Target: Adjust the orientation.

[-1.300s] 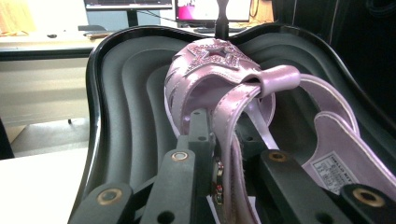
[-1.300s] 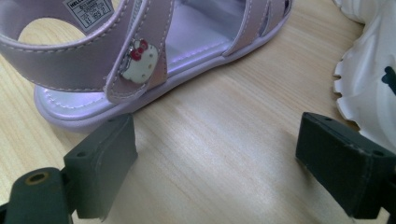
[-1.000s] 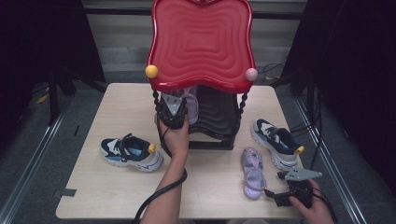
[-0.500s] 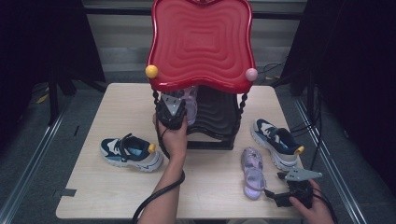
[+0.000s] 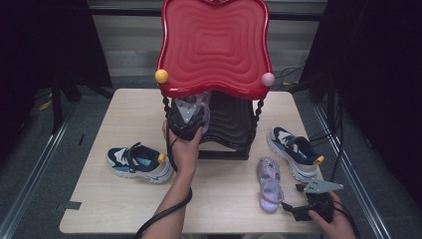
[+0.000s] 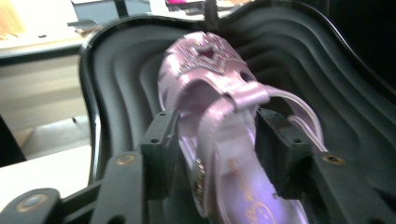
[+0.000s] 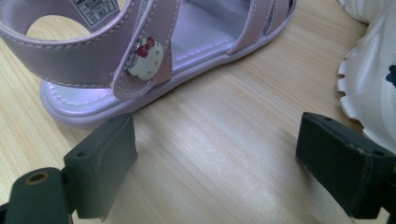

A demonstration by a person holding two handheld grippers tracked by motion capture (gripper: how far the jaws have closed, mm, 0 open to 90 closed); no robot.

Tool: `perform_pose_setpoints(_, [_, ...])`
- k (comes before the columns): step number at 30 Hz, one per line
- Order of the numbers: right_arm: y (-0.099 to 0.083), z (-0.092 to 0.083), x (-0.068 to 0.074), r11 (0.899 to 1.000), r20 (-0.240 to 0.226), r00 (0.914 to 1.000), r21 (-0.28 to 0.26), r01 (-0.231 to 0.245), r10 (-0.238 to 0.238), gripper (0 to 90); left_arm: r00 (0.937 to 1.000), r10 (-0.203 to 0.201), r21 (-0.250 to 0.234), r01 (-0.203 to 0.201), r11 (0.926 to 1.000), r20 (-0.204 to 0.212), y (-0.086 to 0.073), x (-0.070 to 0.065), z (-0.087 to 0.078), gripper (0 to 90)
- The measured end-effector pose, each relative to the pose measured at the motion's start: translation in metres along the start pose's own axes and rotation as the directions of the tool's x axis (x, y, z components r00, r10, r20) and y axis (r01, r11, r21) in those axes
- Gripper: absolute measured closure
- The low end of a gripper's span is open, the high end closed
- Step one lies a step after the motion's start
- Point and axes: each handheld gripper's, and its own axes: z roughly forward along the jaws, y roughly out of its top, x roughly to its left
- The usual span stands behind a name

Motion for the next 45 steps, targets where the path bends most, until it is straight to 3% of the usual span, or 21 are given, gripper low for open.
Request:
perform_pose_setpoints(3, [0.0,0.0,0.0,1.0,0.0,1.0,0.0,0.0,0.0,11.6,0.9995,0.007,0.029,-0.008,0.9995,0.032,0.003,0.0,-0.004,45.5])
perform_pose_setpoints(8, [0.0,0.0,0.0,1.0,0.0,1.0,0.0,-0.001,0.001,11.6,0.9979,0.013,0.036,-0.016,0.9992,0.064,0.007,-0.001,-0.013,44.5])
perform_pose_setpoints(19, [0.0,0.0,0.0,1.0,-0.001,1.0,-0.002,-0.002,0.002,11.6,0.9933,0.016,0.072,-0.025,0.9971,0.114,0.009,0.001,-0.03,41.5])
perform_pose_setpoints(20, [0.0,0.0,0.0,1.0,-0.001,1.0,-0.002,-0.002,0.002,11.6,0.992,-0.003,0.066,-0.005,0.9978,0.127,0.009,0.002,-0.032,41.2])
perform_pose_setpoints(22, [0.0,0.0,0.0,1.0,-0.001,1.0,-0.001,-0.001,0.001,11.6,0.9881,0.01,0.09,-0.024,0.9957,0.153,0.008,0.004,-0.035,40.1])
perform_pose_setpoints(26, [0.0,0.0,0.0,1.0,-0.002,1.0,-0.002,-0.001,0.001,11.6,0.9816,-0.001,0.119,-0.022,0.9926,0.191,0.002,0.005,-0.038,37.7])
perform_pose_setpoints(31, [0.0,0.0,0.0,1.0,-0.002,1.0,-0.002,-0.002,0.002,11.6,0.9794,0.011,0.138,-0.039,0.9896,0.202,-0.004,0.007,-0.045,36.0])
perform_pose_setpoints(37, [0.0,0.0,0.0,1.0,-0.002,1.0,-0.002,-0.001,0.001,11.6,0.9707,0.013,0.167,-0.054,0.9844,0.24,-0.013,0.008,-0.051,34.2])
perform_pose_setpoints(42, [0.0,0.0,0.0,1.0,-0.002,1.0,-0.002,-0.002,0.002,11.6,0.9567,-0.004,0.21,-0.06,0.9758,0.291,-0.026,0.008,-0.055,33.1])
perform_pose_setpoints(44, [0.0,0.0,0.0,1.0,-0.002,1.0,-0.002,-0.001,0.001,11.6,0.9545,-0.015,0.218,-0.052,0.9746,0.298,-0.029,0.008,-0.056,32.4])
perform_pose_setpoints(45, [0.0,0.0,0.0,1.0,-0.002,1.0,-0.002,-0.002,0.002,11.6,0.9487,-0.03,0.23,-0.046,0.972,0.315,-0.033,0.008,-0.057,32.4])
